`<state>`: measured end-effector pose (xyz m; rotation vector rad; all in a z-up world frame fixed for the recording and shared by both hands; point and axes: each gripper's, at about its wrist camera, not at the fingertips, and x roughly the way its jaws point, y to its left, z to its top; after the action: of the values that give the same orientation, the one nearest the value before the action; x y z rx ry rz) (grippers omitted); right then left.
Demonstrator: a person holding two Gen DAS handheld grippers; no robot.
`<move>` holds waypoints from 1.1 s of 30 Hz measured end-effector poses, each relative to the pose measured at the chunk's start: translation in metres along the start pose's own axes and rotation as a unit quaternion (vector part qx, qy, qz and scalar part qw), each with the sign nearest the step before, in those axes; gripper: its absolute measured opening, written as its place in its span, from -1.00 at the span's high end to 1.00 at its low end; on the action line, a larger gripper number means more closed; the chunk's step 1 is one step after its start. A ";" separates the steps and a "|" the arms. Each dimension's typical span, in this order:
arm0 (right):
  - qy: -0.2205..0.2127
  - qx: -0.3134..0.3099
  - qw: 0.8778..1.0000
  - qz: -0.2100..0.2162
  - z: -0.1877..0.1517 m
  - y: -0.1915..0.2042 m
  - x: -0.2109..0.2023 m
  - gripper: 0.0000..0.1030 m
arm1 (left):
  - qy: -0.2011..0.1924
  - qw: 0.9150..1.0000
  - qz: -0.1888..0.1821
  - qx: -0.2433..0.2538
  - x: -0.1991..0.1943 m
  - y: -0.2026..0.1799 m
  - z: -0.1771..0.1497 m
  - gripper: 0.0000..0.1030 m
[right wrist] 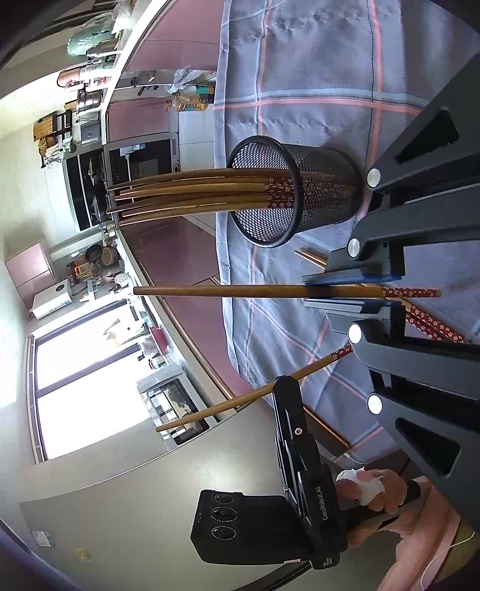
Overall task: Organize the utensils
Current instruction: 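Lift the left chopstick upright over the mesh cup while the right gripper lifts its own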
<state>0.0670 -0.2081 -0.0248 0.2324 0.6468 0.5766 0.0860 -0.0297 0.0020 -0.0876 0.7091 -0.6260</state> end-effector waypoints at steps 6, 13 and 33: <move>-0.006 -0.003 1.000 0.001 0.003 0.002 -0.003 0.89 | 0.001 1.000 0.001 0.005 0.003 -0.003 0.001 0.85; -0.012 -0.008 1.000 0.003 0.007 0.004 -0.007 0.89 | -0.003 1.000 0.000 0.009 0.005 -0.007 0.004 0.85; -0.022 -0.015 1.000 -0.001 0.014 0.006 -0.010 0.89 | -0.007 1.000 -0.008 0.021 0.012 -0.017 0.012 0.85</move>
<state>0.0666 -0.2089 -0.0063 0.2166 0.5946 0.5768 0.0921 -0.0518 0.0092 -0.0596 0.6826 -0.6548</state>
